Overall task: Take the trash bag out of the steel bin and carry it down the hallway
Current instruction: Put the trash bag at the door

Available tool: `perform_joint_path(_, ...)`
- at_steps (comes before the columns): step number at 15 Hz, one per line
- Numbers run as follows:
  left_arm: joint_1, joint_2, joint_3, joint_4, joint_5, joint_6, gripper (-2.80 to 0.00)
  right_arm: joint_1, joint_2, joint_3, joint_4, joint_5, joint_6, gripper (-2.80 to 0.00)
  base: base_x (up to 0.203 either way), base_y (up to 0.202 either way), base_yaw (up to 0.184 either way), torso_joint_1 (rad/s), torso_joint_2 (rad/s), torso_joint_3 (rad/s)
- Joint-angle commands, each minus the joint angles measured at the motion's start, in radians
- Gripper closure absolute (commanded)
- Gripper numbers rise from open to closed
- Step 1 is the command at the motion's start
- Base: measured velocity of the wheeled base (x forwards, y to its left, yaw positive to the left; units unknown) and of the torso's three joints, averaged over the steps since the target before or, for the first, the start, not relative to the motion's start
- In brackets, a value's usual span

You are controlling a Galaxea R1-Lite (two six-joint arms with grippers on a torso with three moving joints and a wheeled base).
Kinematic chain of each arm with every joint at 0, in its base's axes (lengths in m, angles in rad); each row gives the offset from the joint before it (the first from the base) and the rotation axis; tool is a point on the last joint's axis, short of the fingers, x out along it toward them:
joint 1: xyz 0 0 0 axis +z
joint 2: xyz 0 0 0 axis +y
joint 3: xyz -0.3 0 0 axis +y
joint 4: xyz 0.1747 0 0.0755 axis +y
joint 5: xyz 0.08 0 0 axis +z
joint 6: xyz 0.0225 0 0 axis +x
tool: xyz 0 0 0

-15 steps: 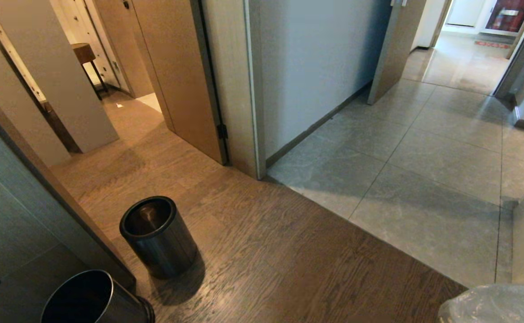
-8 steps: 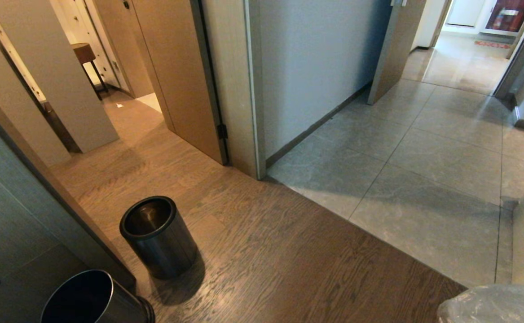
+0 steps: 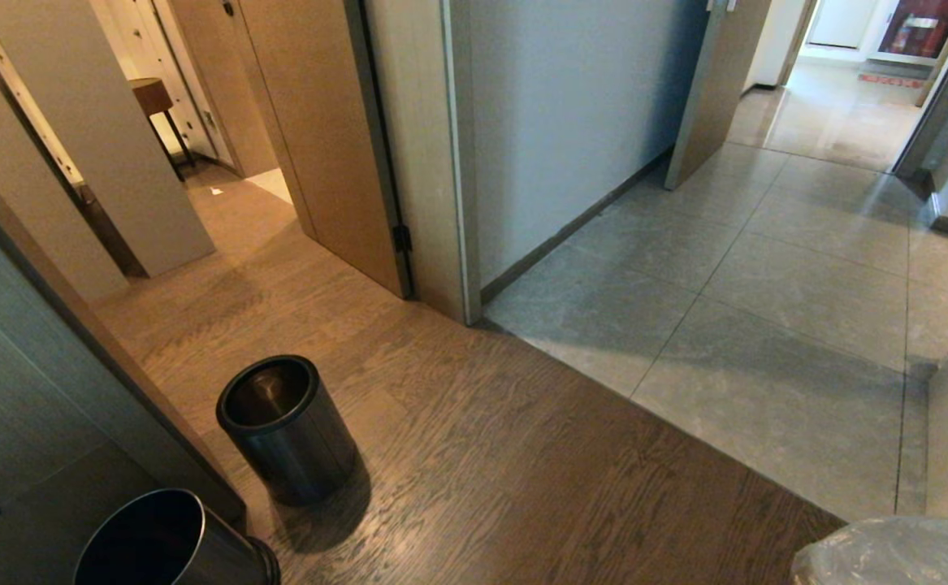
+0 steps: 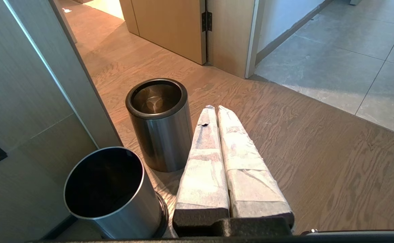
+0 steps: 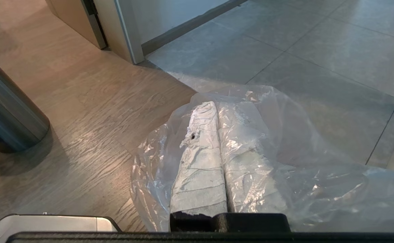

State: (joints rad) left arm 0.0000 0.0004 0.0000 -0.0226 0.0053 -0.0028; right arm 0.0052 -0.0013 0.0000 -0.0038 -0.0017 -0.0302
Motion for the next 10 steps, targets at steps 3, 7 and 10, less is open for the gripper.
perform_joint_path(3,0.000,0.000,0.012,0.000,0.001,0.000,0.00,0.001,0.001,0.000,-0.001,0.000,0.000,0.00,0.000,0.000,0.000,0.000,0.00,0.000)
perform_joint_path(7,0.000,0.000,0.012,0.000,0.001,0.000,0.00,0.001,0.001,0.000,-0.001,0.000,0.000,0.00,0.000,0.000,0.000,0.000,0.00,0.000)
perform_joint_path(10,0.000,0.000,0.012,0.000,0.001,0.000,0.00,0.001,0.001,0.000,-0.001,0.000,0.000,0.00,0.000,0.000,0.000,0.000,0.00,0.000)
